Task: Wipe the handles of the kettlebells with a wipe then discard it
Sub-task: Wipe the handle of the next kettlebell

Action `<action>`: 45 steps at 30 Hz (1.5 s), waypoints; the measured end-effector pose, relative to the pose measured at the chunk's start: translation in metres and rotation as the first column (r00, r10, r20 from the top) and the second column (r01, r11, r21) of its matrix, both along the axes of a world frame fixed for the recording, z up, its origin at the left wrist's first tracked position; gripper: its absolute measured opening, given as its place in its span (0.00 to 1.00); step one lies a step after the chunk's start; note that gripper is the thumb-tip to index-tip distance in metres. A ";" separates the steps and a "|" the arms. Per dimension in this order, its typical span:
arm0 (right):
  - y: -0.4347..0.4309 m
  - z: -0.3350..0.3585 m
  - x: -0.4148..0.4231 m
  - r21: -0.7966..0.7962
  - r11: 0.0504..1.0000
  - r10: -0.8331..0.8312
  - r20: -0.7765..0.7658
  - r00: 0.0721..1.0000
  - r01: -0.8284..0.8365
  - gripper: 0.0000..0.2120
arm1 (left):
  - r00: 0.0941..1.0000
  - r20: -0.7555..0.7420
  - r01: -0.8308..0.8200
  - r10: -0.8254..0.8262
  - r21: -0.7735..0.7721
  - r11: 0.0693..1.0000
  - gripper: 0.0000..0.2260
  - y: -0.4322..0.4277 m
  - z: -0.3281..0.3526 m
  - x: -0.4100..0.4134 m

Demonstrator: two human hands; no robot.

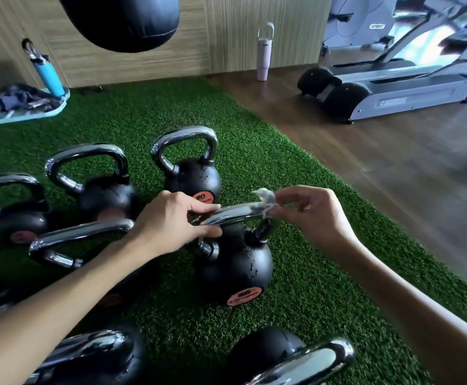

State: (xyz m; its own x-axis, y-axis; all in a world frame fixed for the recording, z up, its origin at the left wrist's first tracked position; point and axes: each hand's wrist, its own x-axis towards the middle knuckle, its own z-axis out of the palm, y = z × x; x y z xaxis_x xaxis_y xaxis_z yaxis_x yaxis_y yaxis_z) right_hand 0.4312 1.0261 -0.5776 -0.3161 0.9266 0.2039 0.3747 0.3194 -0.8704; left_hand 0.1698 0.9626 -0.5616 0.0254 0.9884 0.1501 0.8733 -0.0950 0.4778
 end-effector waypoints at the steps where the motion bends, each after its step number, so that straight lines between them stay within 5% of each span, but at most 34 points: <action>1: 0.001 0.003 -0.006 0.021 1.000 -0.007 0.008 1.000 0.007 0.11 | 0.991 0.135 -0.013 0.012 0.008 1.000 0.24 0.000 0.000 0.001; 4: 0.001 0.012 -0.028 0.124 0.992 -0.013 -0.005 1.000 0.014 0.16 | 0.874 0.484 -0.045 0.046 -0.014 0.999 0.20 0.004 0.003 0.004; 12: -0.002 0.030 -0.072 0.207 0.978 0.040 -0.040 0.998 -0.031 0.20 | 0.582 0.809 -0.092 0.083 -0.036 0.995 0.12 0.003 0.007 0.009; 15: -0.003 0.030 -0.076 0.254 0.964 0.075 0.040 0.996 -0.083 0.22 | 0.621 0.779 -0.098 0.082 -0.027 0.995 0.09 0.002 0.006 0.005; 18: 0.014 0.030 -0.056 0.318 0.925 0.083 0.371 0.925 -0.210 0.27 | 0.638 0.765 -0.156 0.090 0.014 0.988 0.10 0.002 0.005 -0.010; 21: 0.035 0.023 -0.034 0.256 0.901 0.087 0.684 0.725 -0.350 0.24 | 0.868 0.490 -0.173 0.075 0.156 0.972 0.14 -0.004 0.004 -0.011; 25: 0.041 0.003 -0.020 0.273 0.899 0.036 0.733 0.679 -0.343 0.31 | 0.988 0.109 0.063 -0.108 0.354 0.933 0.14 -0.004 -0.005 0.017; 29: 0.033 0.004 -0.016 0.320 0.890 0.022 0.683 0.730 -0.326 0.31 | 0.967 -0.217 0.198 -0.135 0.297 0.934 0.16 0.009 -0.010 0.023; 35: 0.032 0.002 -0.014 0.281 0.910 0.049 0.654 0.755 -0.303 0.23 | 0.977 -0.043 0.214 -0.210 0.277 0.937 0.17 0.001 0.003 0.004; 40: 0.032 0.009 -0.025 0.275 0.891 0.026 0.763 0.646 -0.362 0.22 | 0.974 -0.056 0.228 -0.221 0.261 0.938 0.16 0.008 0.004 0.013; 45: 0.037 -0.014 -0.011 0.328 0.874 0.011 0.723 0.691 -0.358 0.24 | 0.985 -0.025 0.171 -0.170 0.275 0.946 0.15 -0.001 -0.006 0.000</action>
